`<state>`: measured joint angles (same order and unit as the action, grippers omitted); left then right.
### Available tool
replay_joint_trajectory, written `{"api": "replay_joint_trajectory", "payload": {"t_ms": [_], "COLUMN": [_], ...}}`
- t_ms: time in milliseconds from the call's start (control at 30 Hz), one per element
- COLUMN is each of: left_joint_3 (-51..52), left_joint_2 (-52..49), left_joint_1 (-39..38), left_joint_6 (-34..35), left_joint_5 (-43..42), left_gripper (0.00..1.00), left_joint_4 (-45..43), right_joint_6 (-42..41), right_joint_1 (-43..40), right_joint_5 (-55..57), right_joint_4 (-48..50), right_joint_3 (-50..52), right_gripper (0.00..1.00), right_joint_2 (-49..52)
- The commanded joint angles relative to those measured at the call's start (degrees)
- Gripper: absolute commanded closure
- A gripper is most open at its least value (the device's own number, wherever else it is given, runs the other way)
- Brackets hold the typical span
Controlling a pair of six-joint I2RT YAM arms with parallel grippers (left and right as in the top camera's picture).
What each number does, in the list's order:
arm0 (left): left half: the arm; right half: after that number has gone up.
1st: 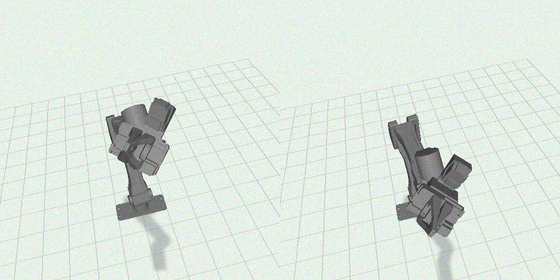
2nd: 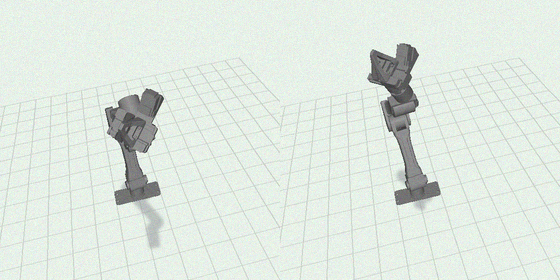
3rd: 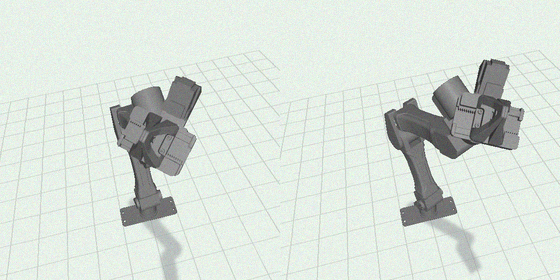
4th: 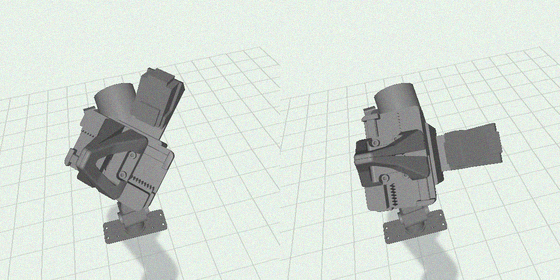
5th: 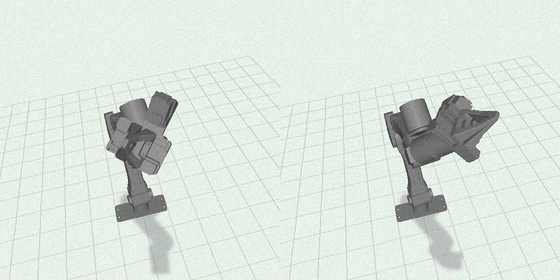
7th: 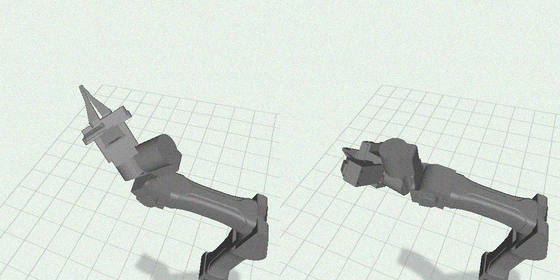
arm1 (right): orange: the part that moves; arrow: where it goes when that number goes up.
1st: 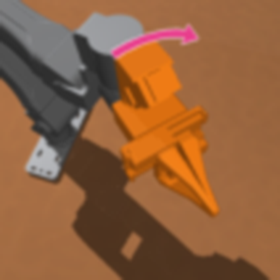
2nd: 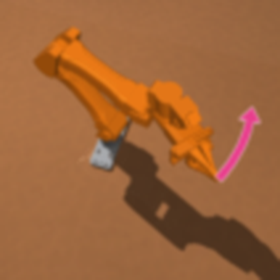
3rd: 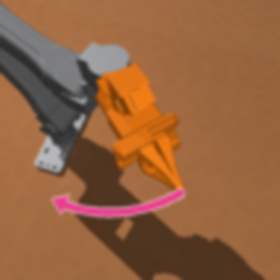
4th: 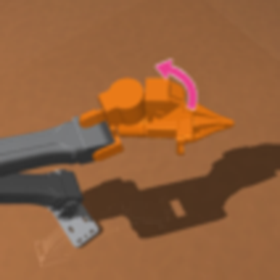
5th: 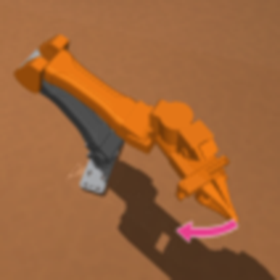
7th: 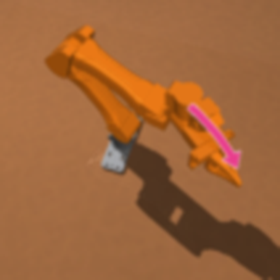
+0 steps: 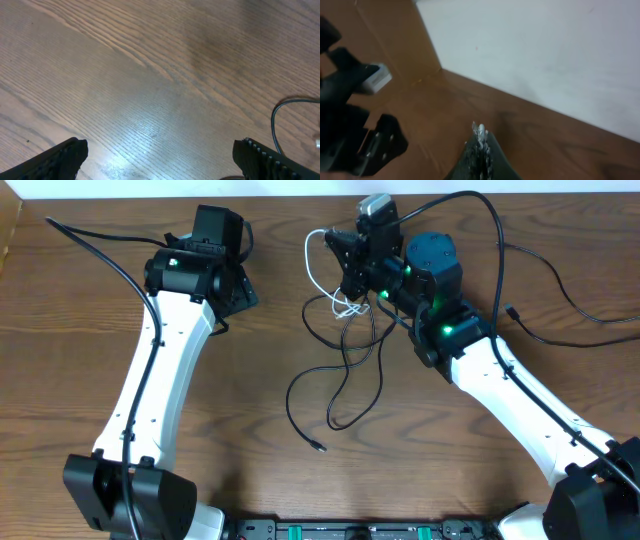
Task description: Untangle cables
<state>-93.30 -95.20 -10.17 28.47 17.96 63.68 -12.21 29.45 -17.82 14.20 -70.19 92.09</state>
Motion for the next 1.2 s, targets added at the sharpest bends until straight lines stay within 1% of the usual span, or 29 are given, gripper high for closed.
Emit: {"api": "replay_joint_trajectory", "payload": {"t_ms": [0,200,367,567,700,1167], "left_joint_3": [0.1,0.1,0.1,0.1,0.1,0.1], "left_joint_2": [0.2,0.2,0.2,0.2,0.2,0.2], "left_joint_1": [0.2,0.2,0.2,0.2,0.2,0.2], "left_joint_6": [-0.3,-0.3,-0.3,-0.3,-0.3,-0.3], "left_joint_5": [0.7,0.7,0.7,0.7,0.7,0.7], "left_gripper": [0.02,0.02,0.02,0.02,0.02,0.02], "left_joint_4": [0.2,0.2,0.2,0.2,0.2,0.2], "right_joint_6": [-2.4,-4.5,-4.5,-4.5,-4.0,-3.4], "right_joint_1": [0.6,1.5,3.1,3.1,3.1,3.3], "right_joint_5": [-5.5,-7.0,-6.3,-5.3,-1.5,-0.1], "right_joint_4": [-3.0,-6.3,-4.7,-1.5,-1.4,-1.3], "right_joint_3": [-0.7,-0.7,-0.7,-0.7,-0.7,-0.7], "right_gripper": [0.99,0.99,0.99,0.99,0.99,0.99], "right_joint_2": [-0.9,-1.3,-3.6,-7.2,-9.7,-16.5]}}
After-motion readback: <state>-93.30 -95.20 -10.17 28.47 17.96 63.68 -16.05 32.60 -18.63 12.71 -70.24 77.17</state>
